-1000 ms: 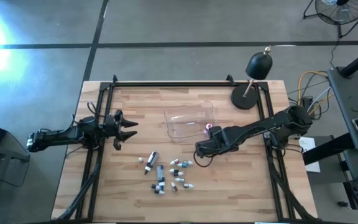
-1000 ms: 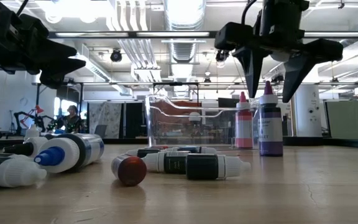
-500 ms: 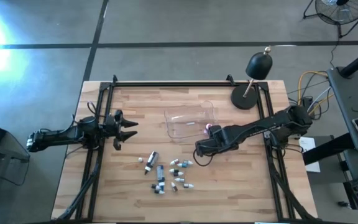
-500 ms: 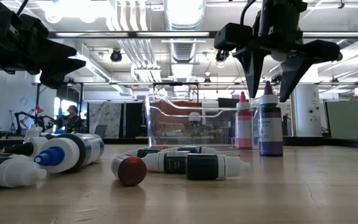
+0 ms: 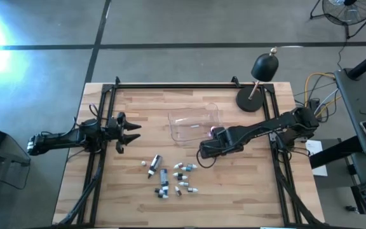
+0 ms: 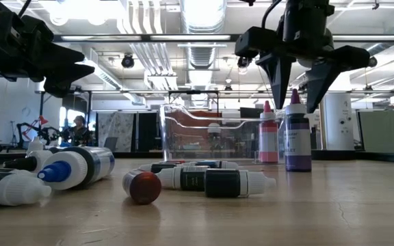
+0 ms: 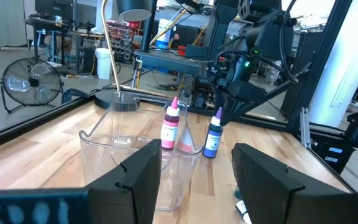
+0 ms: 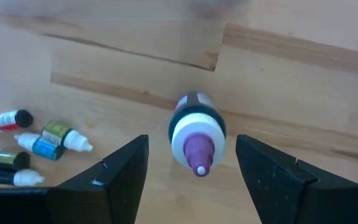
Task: Pick & Place food coloring
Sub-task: Put the large violet food coloring bottle into the transparent bin
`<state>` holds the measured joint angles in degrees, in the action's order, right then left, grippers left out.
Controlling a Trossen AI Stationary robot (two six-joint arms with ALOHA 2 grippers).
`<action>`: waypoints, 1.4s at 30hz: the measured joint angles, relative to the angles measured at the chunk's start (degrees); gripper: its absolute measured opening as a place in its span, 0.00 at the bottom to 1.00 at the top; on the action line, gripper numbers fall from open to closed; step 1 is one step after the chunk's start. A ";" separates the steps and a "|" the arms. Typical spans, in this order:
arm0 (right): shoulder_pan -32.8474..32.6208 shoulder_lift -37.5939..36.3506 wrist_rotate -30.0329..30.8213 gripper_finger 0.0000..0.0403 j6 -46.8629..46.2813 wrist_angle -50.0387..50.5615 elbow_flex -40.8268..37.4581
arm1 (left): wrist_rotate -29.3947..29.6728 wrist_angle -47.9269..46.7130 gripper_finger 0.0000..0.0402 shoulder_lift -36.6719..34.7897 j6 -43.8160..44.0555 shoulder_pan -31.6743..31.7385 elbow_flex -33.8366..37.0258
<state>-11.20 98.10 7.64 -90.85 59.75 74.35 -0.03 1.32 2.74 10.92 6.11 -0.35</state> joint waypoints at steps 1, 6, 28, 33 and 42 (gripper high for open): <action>-0.02 0.00 -0.06 0.58 0.04 0.02 0.00 | 0.00 0.00 0.43 0.00 0.01 0.01 0.01; 0.12 0.00 0.05 0.58 1.32 0.02 0.00 | 0.00 0.00 0.43 0.00 0.02 0.02 -0.01; 0.13 0.02 0.88 0.58 6.03 -0.20 -0.63 | 0.00 0.00 0.43 -0.02 0.02 0.00 0.01; 0.13 0.02 0.90 0.58 5.97 -0.44 -0.63 | 0.01 0.01 0.43 -0.01 0.00 0.01 -0.01; 0.18 0.02 0.92 0.58 6.01 -0.44 -0.66 | 0.02 0.00 0.43 -0.01 0.00 0.01 0.00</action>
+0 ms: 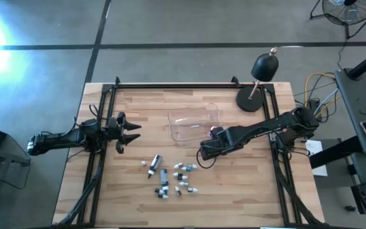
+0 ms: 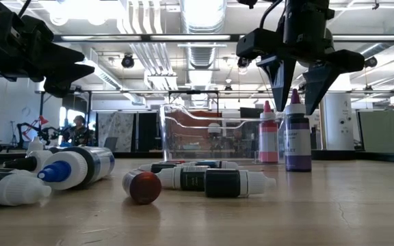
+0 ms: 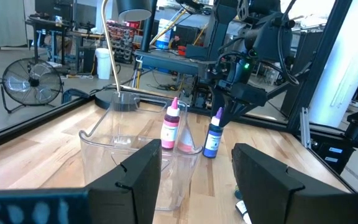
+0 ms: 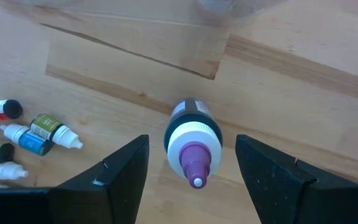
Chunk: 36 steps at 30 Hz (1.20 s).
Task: Pick & Place food coloring
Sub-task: Put the large violet food coloring bottle into the transparent bin
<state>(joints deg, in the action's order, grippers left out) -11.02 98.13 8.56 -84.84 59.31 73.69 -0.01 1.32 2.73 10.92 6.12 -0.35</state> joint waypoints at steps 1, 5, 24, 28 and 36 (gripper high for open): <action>0.02 0.00 0.00 0.58 0.00 0.02 0.00 | -0.01 0.01 0.43 -0.01 0.00 -0.01 -0.01; 0.04 0.00 0.00 0.58 0.00 0.09 0.00 | 0.00 0.00 0.43 -0.01 0.00 -0.01 -0.01; 0.06 0.00 -1.41 0.43 -0.24 -0.13 -0.93 | -0.01 0.00 0.43 -0.01 0.01 0.01 0.00; 0.06 0.00 -1.77 0.39 -0.24 -0.12 -0.96 | 0.00 0.00 0.43 0.01 0.02 -0.01 0.01; 0.06 0.00 -1.20 0.29 -0.22 -0.07 -0.96 | 0.00 0.00 0.43 -0.01 0.02 -0.01 -0.01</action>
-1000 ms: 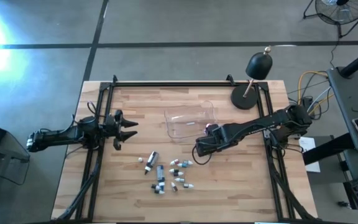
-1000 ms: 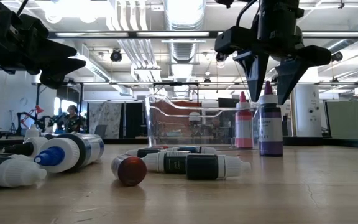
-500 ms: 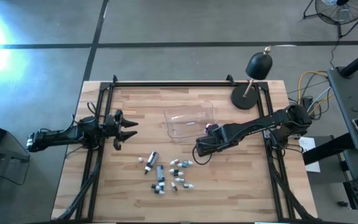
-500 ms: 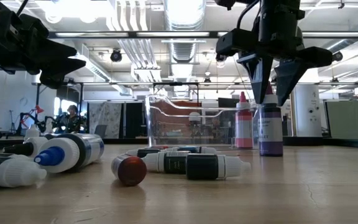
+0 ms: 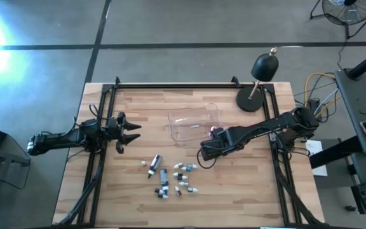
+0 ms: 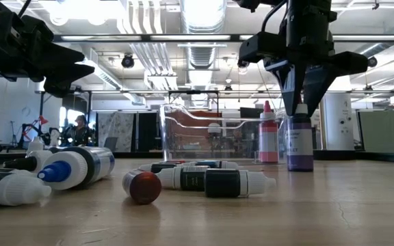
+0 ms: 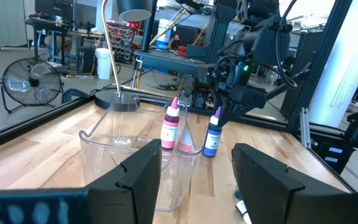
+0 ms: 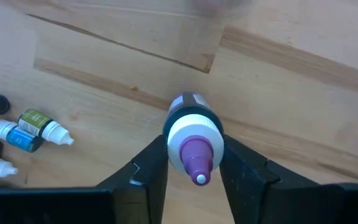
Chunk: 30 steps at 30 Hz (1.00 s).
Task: Pick & Place food coloring
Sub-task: Put the large violet food coloring bottle into the transparent bin
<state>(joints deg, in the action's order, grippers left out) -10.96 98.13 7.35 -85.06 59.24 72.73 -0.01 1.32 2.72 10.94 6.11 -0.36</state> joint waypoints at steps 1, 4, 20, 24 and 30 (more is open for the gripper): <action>0.00 0.00 0.07 0.30 0.04 -0.01 0.00 | 0.00 0.00 0.43 0.00 -0.01 0.01 0.00; 0.00 0.00 0.11 0.31 0.53 -0.02 0.00 | 0.00 0.00 0.43 0.00 -0.02 0.02 0.02; -0.39 -1.37 5.34 0.26 10.94 4.19 17.11 | 0.01 0.00 0.43 0.00 -0.01 0.01 0.01; -0.39 -1.42 14.12 0.26 12.00 7.94 23.89 | 0.00 0.00 0.43 0.00 -0.02 0.00 0.02; 3.84 -1.54 20.73 0.26 13.35 11.54 27.10 | 0.00 0.00 0.43 0.00 -0.01 0.00 0.00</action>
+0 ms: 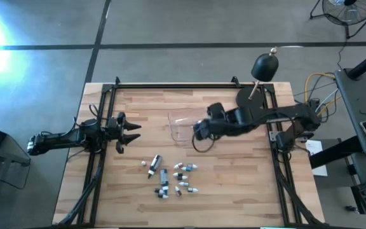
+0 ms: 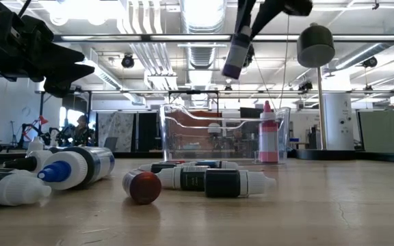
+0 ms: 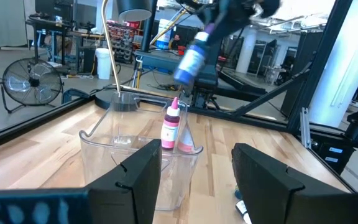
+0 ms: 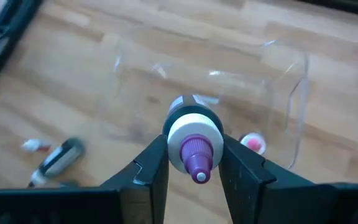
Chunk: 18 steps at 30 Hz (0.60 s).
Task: Pick & Place food coloring
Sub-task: Put the large violet food coloring bottle into the transparent bin
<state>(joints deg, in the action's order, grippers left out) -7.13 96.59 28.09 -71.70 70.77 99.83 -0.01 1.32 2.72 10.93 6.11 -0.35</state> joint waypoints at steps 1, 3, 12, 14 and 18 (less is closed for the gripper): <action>1.20 0.04 -0.50 0.26 0.89 -0.16 -0.28 | 0.00 0.00 0.43 0.00 -0.01 0.00 0.00; 3.78 0.30 -1.72 0.27 2.73 -0.29 -1.24 | 0.00 0.00 0.43 0.00 0.01 0.01 0.01; 14.88 0.99 -9.62 0.27 8.36 -2.30 -6.63 | 0.00 0.00 0.43 0.00 0.01 0.02 0.01; 16.68 1.00 -12.09 0.27 8.70 -4.30 -8.27 | 0.00 0.00 0.43 0.00 -0.01 0.00 0.01; 19.16 1.06 -14.89 0.27 8.76 -7.00 -11.22 | 0.00 0.00 0.43 0.00 0.01 0.00 0.01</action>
<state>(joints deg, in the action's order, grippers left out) 12.03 97.65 13.20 -62.95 63.78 88.61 -0.01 1.32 2.72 10.93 6.11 -0.35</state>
